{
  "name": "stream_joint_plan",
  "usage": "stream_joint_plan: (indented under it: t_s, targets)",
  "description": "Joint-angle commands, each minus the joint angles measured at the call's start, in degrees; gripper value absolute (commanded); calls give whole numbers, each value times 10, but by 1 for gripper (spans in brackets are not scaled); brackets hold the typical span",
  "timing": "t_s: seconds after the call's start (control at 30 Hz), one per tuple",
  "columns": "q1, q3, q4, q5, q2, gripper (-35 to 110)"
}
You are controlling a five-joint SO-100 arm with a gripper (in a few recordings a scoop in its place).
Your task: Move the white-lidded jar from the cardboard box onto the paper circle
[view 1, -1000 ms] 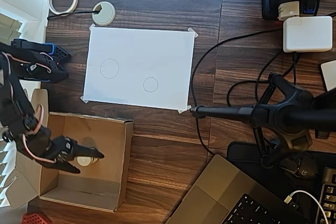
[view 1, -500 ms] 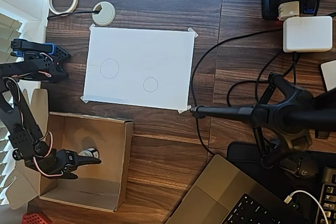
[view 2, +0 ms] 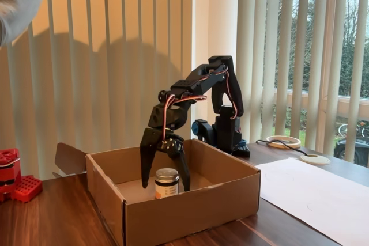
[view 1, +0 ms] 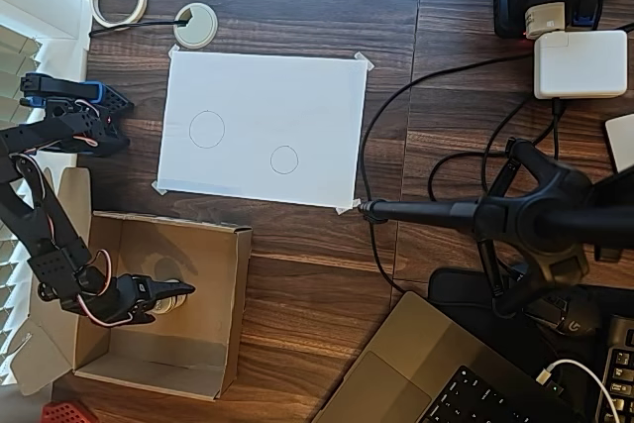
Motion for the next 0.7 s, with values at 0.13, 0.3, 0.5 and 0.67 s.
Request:
stream_joint_plan:
  t_s: [0.13, 0.3, 0.5, 0.67]
  targets:
    - [-11, 11, 0, 0, 37, 45]
    - [-16, 14, 0, 9, 44, 38]
    - [-17, 18, 0, 7, 50, 30]
    - [-19, 33, -17, 7, 60, 17]
